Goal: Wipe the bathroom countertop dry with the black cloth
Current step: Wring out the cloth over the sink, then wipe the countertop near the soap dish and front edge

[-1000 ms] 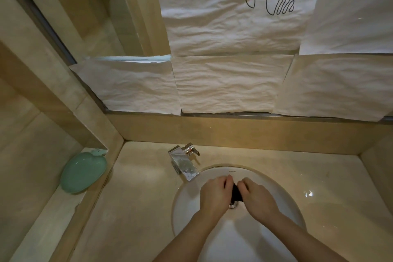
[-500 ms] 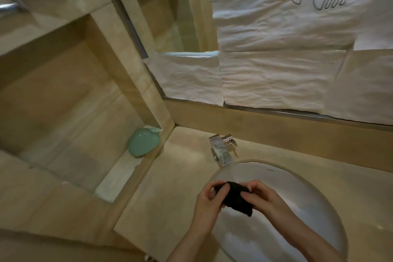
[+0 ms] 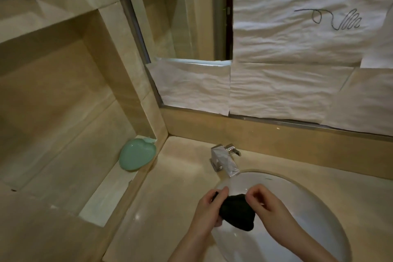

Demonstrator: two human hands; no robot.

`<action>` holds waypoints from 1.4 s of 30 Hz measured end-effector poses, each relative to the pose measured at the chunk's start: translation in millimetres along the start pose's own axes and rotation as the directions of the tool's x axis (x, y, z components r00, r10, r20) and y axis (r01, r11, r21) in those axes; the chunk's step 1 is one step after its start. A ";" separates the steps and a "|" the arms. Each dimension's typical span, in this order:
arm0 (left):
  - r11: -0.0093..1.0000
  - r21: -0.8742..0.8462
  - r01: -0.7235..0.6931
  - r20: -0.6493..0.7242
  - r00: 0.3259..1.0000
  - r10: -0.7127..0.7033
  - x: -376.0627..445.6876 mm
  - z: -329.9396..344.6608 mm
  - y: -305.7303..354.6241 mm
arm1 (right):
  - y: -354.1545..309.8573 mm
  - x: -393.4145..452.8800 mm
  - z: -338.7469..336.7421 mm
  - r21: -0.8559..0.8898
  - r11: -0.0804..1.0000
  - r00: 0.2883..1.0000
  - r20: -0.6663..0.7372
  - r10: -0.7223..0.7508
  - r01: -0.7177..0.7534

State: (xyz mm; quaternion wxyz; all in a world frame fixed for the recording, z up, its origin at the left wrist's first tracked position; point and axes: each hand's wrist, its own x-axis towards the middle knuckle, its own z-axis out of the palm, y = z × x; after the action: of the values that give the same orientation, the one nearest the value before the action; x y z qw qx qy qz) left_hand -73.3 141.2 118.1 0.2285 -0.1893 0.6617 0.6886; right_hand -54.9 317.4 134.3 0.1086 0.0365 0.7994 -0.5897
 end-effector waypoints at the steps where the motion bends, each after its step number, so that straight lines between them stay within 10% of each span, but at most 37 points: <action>1: 1.000 -0.023 0.006 0.003 1.000 -0.006 3.6 -7.5 2.3 | -2.9 1.2 8.2 0.035 0.999 1.000 0.003 0.022 -0.022; 6: 0.999 -0.016 0.046 0.014 0.999 -0.046 14.4 -47.2 13.7 | -20.3 14.2 58.9 0.046 0.993 0.984 0.148 0.097 -0.105; 12: 0.976 0.207 -0.067 0.160 0.987 0.034 16.1 -96.9 19.2 | -57.7 24.7 83.9 0.437 0.899 0.987 -0.141 0.074 -0.005; 22: 0.907 0.084 -0.412 0.278 0.884 0.375 14.5 -111.0 33.0 | -76.4 30.9 94.4 0.310 0.947 0.981 -0.190 -0.029 0.088; 30: 0.970 -0.009 -0.243 0.303 0.924 0.235 13.6 -113.1 36.4 | -64.1 30.1 91.1 0.395 0.919 1.000 -0.009 0.014 -0.010; 36: 0.967 -0.113 0.227 0.473 0.868 -0.149 22.5 -135.6 19.6 | -49.6 39.6 102.5 0.492 0.865 0.987 -0.068 0.146 -0.094; 42: 0.986 -0.166 0.028 0.384 0.923 0.038 35.9 -158.5 -6.4 | -37.5 52.0 122.5 0.494 0.824 0.959 0.196 0.206 -0.278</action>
State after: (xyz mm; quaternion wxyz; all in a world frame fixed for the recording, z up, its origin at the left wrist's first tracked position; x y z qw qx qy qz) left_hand -105.8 -14.5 84.2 0.3355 -0.0669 0.5440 0.7662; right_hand -96.5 186.0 123.7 0.2221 0.1262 0.5916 -0.7647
